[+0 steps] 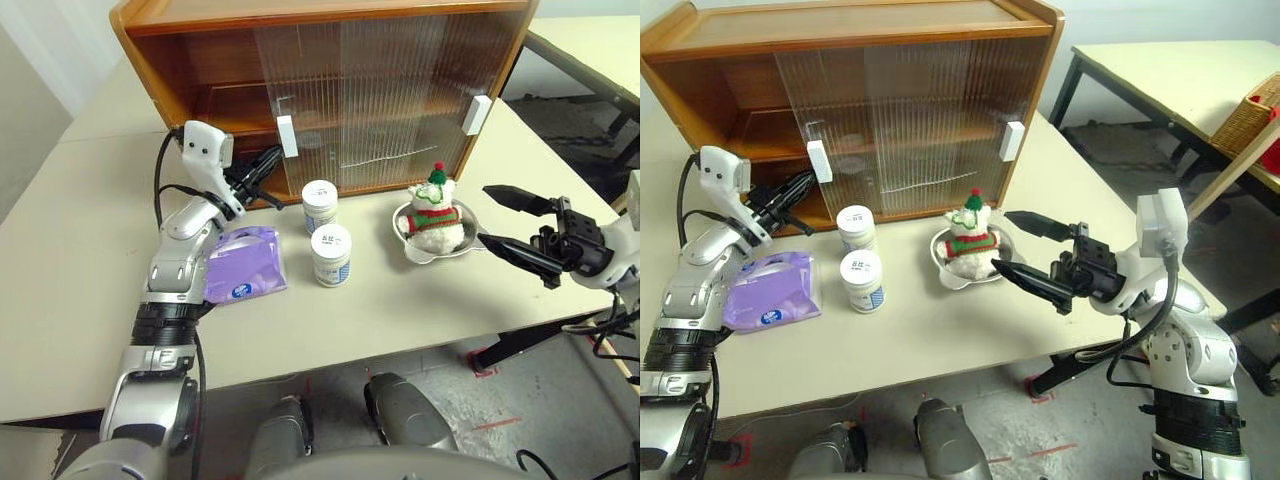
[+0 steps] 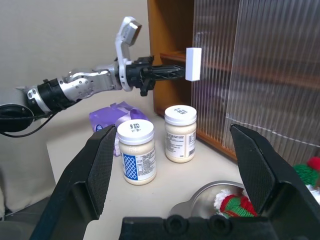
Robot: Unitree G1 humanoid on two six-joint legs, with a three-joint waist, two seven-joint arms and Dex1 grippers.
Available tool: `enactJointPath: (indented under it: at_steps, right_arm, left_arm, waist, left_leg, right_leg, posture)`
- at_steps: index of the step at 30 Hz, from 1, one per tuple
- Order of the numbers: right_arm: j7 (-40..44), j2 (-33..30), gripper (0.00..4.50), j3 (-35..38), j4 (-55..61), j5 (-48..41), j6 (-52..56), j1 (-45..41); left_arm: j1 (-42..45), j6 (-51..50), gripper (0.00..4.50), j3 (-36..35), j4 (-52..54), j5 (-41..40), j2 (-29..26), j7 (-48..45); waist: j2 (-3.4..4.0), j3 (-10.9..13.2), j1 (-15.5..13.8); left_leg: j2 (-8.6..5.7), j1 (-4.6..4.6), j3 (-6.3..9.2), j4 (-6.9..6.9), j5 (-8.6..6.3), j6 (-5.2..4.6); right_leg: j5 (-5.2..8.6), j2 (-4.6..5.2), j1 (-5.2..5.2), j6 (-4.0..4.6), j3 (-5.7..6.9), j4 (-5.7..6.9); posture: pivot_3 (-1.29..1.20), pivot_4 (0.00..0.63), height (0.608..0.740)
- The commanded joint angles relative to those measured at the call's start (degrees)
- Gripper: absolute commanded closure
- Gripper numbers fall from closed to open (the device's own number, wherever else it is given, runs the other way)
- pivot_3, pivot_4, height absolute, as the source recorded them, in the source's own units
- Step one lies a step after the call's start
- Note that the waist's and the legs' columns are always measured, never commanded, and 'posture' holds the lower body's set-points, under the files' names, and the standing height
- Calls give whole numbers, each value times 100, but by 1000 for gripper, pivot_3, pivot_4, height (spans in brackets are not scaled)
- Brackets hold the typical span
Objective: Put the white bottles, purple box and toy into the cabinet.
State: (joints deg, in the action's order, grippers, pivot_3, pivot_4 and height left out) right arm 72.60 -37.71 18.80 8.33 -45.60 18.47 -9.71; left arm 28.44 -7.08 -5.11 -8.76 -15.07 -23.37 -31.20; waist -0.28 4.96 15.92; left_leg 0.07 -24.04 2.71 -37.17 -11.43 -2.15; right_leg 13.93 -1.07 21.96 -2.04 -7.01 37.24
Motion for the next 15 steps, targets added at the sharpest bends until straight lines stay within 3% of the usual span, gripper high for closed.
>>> enactJointPath:
  at_steps: [1, 15]
  right_arm:
    - [-60, -62, 0, 101, 154, -122, 70, 108]
    - [-232, -79, 0, 100, 296, -212, 76, 163]
  left_arm:
    - [148, 107, 4464, 126, -258, 102, 62, -116]
    - [851, 332, 4464, 393, -1001, 269, 520, -315]
  waist:
    - [-7, -7, 37]
    - [-13, -14, 224]
  left_leg:
    - [-2, 0, -1, -1, 0, 0]
    - [-12, -49, 2, -66, -21, -34]
  right_leg:
    - [0, -1, 0, -1, 0, 0]
    - [8, 1, 9, -36, 0, -1]
  posture:
    - [-372, 69, 740]
    - [-389, 70, 740]
